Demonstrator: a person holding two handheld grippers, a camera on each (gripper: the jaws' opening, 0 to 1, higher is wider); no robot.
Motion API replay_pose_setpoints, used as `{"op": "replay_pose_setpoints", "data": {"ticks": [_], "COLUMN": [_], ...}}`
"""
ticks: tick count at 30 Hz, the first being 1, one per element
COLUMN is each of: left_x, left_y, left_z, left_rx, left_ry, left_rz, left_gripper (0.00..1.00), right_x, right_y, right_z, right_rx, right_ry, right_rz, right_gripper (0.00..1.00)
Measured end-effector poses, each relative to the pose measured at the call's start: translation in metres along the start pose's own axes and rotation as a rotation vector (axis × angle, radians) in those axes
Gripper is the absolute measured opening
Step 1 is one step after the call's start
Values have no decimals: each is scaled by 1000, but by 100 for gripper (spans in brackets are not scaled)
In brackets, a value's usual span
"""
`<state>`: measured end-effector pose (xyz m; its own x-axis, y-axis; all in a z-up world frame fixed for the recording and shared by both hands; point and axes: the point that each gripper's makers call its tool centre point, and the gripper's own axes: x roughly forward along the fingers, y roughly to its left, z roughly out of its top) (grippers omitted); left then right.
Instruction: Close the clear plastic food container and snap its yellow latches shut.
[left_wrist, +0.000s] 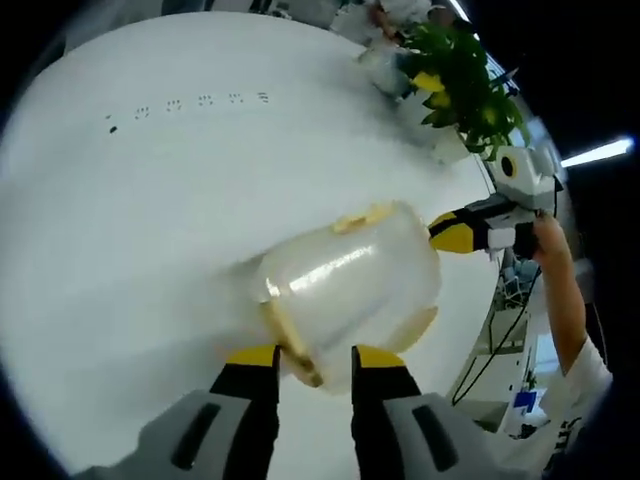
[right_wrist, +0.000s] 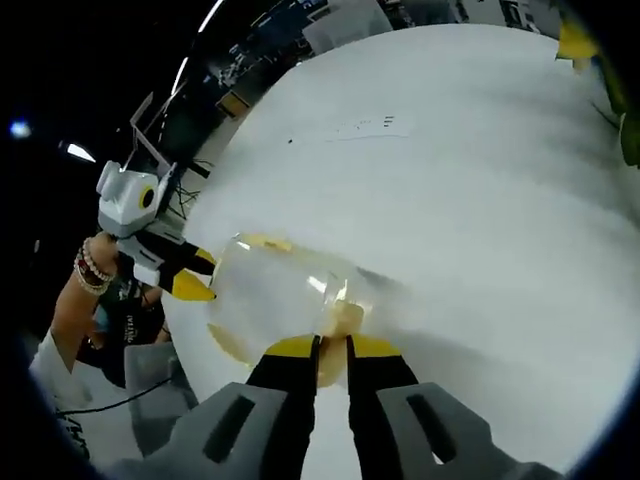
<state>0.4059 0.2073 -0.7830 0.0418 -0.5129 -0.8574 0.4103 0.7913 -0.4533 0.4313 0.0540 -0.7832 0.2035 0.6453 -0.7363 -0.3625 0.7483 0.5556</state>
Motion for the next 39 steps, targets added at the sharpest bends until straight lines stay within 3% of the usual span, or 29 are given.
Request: {"op": "replay_pose_setpoints", "data": {"ticks": [7, 10, 15, 16, 17, 18, 23, 24, 26, 39], "left_x": [1, 1, 0, 2, -1, -1, -4, -3, -3, -1], "left_y": [-3, -4, -7, -18, -8, -6, 4, 7, 11, 24], "left_z": [-3, -4, -8, -2, -13, -13, -11, -7, -4, 16], "left_rx": [-43, -81, -94, -97, -184, -180, -176, -168, -172, -152], "left_ry": [5, -5, -8, -46, -15, -24, -17, -12, -11, -13], "left_rz": [-17, -23, -21, -87, -41, -68, -60, -56, -55, -28], "left_gripper": [20, 20, 19, 18, 19, 19, 19, 19, 19, 22], "right_x": [-2, -3, -5, -5, -5, -6, -6, -7, -8, -8], "right_y": [-3, -3, -1, -1, -1, -1, -6, 1, -13, -9], "right_z": [-1, -1, -3, -3, -4, -4, 4, 4, 8, 10], "right_rx": [123, 120, 185, 195, 200, 213, 233, 235, 301, 219], "right_ry": [-53, -66, -92, -100, -107, -116, -112, -106, -120, -102], "right_rz": [55, 57, 79, 88, 90, 97, 107, 171, 152, 94], "right_gripper": [7, 7, 6, 6, 6, 6, 5, 5, 5, 5]}}
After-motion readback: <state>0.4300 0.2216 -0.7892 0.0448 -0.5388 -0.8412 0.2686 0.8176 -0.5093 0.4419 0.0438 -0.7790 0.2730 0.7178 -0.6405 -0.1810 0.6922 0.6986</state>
